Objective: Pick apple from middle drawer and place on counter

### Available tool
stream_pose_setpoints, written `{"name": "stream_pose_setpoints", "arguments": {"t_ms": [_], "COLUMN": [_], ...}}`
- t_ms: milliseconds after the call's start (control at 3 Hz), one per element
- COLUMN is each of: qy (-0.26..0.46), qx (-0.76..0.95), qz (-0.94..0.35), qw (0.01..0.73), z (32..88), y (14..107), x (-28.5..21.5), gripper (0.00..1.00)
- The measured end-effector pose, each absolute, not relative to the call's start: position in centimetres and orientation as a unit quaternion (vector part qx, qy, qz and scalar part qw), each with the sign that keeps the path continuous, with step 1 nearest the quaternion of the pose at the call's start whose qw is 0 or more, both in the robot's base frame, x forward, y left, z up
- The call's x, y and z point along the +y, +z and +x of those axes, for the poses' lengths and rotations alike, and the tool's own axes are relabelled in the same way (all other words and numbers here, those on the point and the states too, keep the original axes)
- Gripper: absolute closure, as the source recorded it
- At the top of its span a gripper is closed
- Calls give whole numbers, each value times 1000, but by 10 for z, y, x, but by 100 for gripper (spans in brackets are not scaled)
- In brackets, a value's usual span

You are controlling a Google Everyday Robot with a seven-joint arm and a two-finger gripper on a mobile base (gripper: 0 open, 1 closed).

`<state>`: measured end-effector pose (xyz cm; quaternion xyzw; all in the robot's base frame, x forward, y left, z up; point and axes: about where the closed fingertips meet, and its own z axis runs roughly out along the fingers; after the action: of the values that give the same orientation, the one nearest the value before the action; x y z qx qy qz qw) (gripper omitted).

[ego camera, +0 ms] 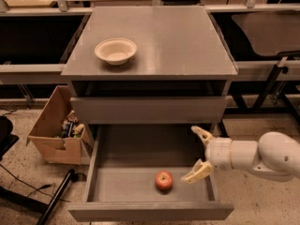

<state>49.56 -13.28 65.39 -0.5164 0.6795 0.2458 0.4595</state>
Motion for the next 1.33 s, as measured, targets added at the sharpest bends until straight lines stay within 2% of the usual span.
{"name": "stream_pose_setpoints", "arguments": {"t_ms": [667,1333], "qy": [243,201], "qx": [662,654], "qz": [-563,-613], "qw": [431,394], "z": [531,555], "y": [538,462], "x": [-95,-106], "gripper": [0,0]}}
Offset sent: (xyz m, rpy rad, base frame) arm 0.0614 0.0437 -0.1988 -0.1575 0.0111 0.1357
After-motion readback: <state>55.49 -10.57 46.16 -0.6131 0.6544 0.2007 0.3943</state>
